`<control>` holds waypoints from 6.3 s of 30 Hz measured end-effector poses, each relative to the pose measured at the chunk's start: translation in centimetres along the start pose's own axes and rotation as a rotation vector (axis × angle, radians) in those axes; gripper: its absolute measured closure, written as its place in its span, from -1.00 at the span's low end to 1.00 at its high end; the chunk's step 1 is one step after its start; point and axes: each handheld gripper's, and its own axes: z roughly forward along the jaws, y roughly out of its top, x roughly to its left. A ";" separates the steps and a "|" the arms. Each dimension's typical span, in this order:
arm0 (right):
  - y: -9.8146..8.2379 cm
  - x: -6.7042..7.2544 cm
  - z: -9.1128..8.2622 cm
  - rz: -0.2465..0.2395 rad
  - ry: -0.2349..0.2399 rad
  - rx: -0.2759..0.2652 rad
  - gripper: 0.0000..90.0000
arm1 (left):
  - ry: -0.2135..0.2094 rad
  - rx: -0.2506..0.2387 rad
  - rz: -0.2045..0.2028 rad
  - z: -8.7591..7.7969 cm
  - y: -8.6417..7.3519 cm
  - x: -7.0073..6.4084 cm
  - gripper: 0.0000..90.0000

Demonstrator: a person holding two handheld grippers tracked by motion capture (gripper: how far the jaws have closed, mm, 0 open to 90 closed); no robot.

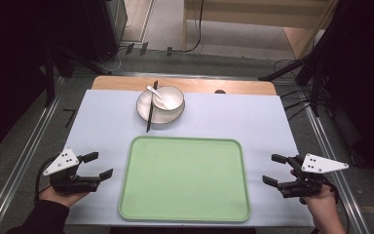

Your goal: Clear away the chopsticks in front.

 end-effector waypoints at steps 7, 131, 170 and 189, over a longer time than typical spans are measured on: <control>0.0 -0.1 0.0 0.002 0.001 -0.003 -0.62 | -0.008 -0.005 0.003 0.1 -0.1 0.1 -0.58; -0.4 0.1 -0.1 0.005 0.001 0.041 -0.62 | 0.208 0.363 -0.297 21.0 12.9 6.3 0.42; -0.4 0.3 0.0 -0.007 0.005 0.051 -0.62 | 0.247 0.325 -0.525 16.6 14.3 9.2 0.92; -0.3 0.4 0.0 -0.020 0.002 0.049 -0.62 | 0.074 0.306 -0.418 12.1 14.9 3.4 0.91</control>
